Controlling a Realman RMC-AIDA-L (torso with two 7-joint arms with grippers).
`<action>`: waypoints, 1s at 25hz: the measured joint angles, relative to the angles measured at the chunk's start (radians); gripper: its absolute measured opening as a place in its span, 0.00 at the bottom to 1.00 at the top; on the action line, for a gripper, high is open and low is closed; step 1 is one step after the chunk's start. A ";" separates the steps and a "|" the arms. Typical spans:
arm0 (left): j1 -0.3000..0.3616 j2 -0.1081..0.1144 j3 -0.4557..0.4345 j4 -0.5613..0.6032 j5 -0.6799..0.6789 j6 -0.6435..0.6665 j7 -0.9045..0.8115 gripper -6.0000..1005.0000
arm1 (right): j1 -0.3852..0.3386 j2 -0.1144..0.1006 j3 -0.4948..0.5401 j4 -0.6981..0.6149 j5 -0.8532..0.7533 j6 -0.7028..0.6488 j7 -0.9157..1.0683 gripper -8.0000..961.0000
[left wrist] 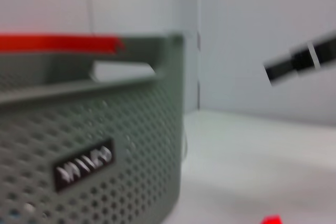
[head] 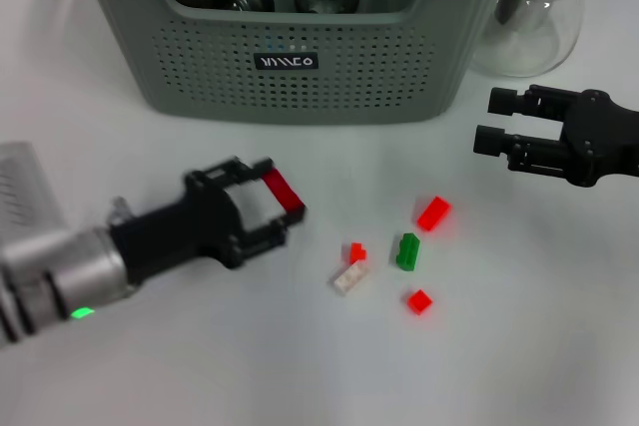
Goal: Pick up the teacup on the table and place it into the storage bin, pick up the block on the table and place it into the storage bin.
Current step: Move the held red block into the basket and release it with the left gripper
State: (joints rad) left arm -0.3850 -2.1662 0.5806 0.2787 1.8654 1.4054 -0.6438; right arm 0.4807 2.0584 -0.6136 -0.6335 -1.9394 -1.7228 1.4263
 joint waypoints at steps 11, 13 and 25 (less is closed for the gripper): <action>-0.027 0.032 -0.193 0.371 -0.077 0.492 -0.539 0.65 | 0.000 0.000 0.000 0.000 0.001 0.000 0.000 0.76; -0.115 0.041 -0.201 0.543 -0.133 0.503 -0.795 0.65 | 0.001 0.000 0.000 0.000 0.001 0.000 0.001 0.76; -0.494 0.185 0.333 0.691 0.360 -0.194 -1.637 0.66 | 0.009 0.006 -0.003 -0.001 -0.004 -0.001 0.002 0.76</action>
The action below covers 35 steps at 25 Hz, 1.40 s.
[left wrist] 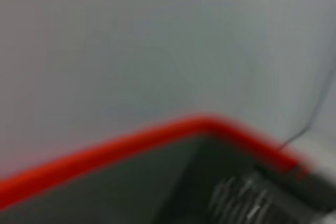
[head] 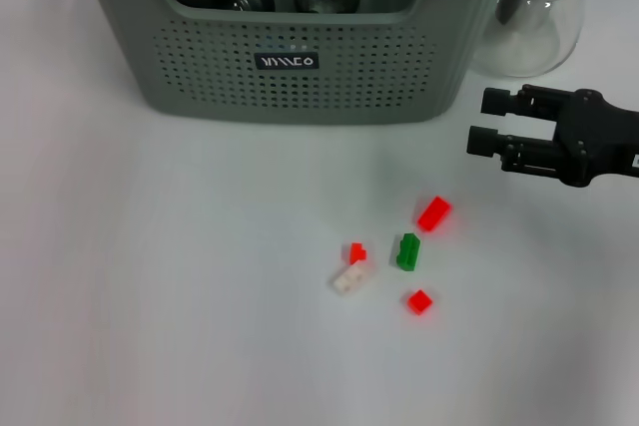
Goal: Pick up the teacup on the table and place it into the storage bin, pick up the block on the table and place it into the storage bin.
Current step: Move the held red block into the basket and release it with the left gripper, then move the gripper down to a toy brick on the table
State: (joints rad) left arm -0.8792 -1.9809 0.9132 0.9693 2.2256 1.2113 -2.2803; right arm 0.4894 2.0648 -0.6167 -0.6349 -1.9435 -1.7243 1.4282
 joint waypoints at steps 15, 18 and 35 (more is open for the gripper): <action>0.034 -0.182 0.041 0.243 0.302 -0.079 -0.133 0.75 | -0.007 -0.002 0.002 -0.002 0.000 0.001 -0.001 0.76; 0.195 -0.178 0.013 0.407 0.043 -0.034 -0.056 0.84 | -0.010 -0.004 0.003 0.001 0.001 0.000 -0.003 0.76; 0.542 -0.197 -0.427 -0.279 -0.212 0.570 1.281 0.80 | -0.009 -0.002 0.003 0.001 0.004 0.008 -0.003 0.76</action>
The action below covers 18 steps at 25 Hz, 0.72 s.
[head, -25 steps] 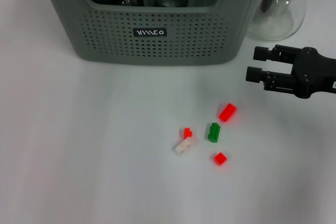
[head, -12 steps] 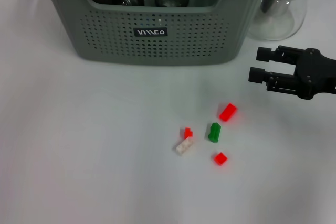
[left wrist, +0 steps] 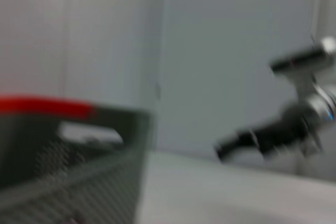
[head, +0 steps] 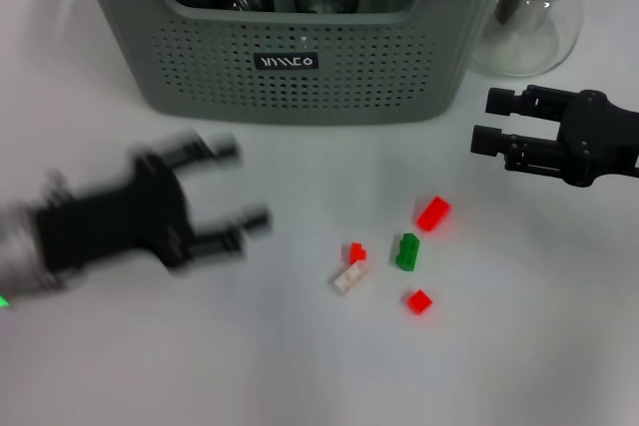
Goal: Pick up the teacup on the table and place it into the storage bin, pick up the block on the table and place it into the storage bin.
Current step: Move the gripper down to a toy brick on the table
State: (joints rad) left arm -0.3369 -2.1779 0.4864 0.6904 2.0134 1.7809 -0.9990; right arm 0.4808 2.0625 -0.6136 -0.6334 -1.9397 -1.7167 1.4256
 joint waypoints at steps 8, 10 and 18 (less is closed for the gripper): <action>-0.067 0.001 0.017 -0.340 0.136 -0.212 0.253 0.73 | -0.004 0.003 0.000 0.000 0.000 -0.001 0.001 0.76; -0.080 0.001 0.017 -0.406 0.136 -0.259 0.312 0.67 | -0.004 0.004 0.000 0.000 0.001 -0.002 0.001 0.76; -0.094 0.000 -0.029 -0.594 0.113 -0.432 0.574 0.53 | -0.002 0.004 0.000 0.000 0.001 0.001 0.001 0.76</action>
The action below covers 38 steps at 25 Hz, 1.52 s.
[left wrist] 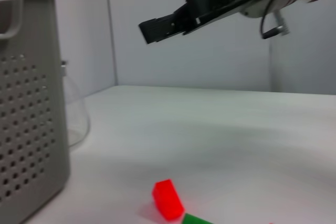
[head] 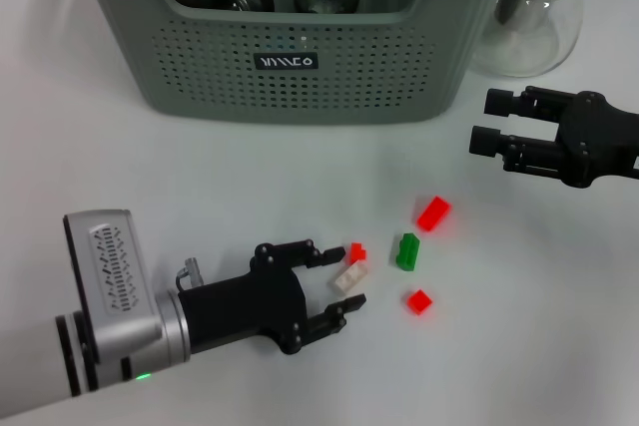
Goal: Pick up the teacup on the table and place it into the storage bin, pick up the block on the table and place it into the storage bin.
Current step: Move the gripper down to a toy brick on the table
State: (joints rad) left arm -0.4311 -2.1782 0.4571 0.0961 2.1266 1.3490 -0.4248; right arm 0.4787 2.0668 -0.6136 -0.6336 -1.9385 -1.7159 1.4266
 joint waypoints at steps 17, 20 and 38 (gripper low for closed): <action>-0.006 0.000 -0.077 -0.070 -0.012 -0.108 0.103 0.53 | 0.000 0.001 0.003 0.000 0.000 0.001 0.000 0.76; -0.003 0.003 -0.100 -0.069 -0.013 -0.114 0.105 0.53 | 0.000 0.000 0.003 0.000 0.000 0.001 0.000 0.76; -0.004 0.003 -0.062 -0.083 -0.001 -0.104 0.106 0.52 | -0.004 0.001 0.003 0.000 -0.005 -0.001 0.002 0.76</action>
State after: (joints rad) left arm -0.4353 -2.1756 0.3952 0.0127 2.1260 1.2449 -0.3190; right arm 0.4742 2.0677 -0.6104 -0.6336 -1.9437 -1.7167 1.4282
